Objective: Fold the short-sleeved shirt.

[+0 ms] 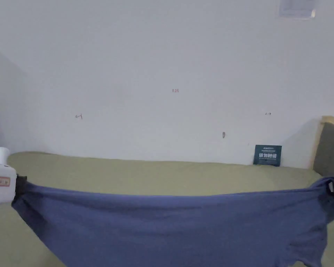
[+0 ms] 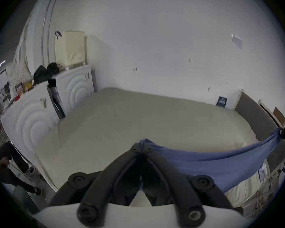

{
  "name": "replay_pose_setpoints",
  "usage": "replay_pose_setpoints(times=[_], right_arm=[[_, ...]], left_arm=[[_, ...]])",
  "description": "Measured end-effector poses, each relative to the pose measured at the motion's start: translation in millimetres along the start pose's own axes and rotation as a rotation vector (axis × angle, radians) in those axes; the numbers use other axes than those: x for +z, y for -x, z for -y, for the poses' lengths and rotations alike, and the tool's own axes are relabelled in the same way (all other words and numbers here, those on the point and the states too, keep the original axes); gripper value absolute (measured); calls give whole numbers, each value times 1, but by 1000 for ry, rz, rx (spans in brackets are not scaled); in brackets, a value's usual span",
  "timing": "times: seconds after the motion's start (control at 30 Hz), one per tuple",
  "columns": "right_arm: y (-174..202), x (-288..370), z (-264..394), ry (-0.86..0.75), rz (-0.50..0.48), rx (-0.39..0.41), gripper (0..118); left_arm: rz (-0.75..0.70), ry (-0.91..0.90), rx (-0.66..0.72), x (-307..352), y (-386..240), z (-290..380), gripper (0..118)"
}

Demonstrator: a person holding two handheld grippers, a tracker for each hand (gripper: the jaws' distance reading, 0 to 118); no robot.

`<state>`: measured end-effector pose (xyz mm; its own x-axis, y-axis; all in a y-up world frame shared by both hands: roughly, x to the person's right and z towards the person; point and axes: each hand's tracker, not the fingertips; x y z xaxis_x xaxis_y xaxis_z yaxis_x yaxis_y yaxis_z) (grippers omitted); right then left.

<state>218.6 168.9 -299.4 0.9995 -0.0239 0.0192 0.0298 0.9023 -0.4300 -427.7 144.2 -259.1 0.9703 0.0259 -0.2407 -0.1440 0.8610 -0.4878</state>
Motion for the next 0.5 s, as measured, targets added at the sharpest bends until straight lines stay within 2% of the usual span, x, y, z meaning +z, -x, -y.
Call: replay_pose_setpoints(times=[0.23, 0.37, 0.5], right_arm=[[4, 13, -39, -86, 37, 16, 4], [1, 1, -62, -108, 65, 13, 4], [1, -22, -90, -115, 88, 25, 4]], left_arm=[[-56, -97, -69, 4, -28, -47, 0], [-70, -116, -73, -9, -46, -68, 0], [-141, -126, -132, -32, -63, -95, 0]])
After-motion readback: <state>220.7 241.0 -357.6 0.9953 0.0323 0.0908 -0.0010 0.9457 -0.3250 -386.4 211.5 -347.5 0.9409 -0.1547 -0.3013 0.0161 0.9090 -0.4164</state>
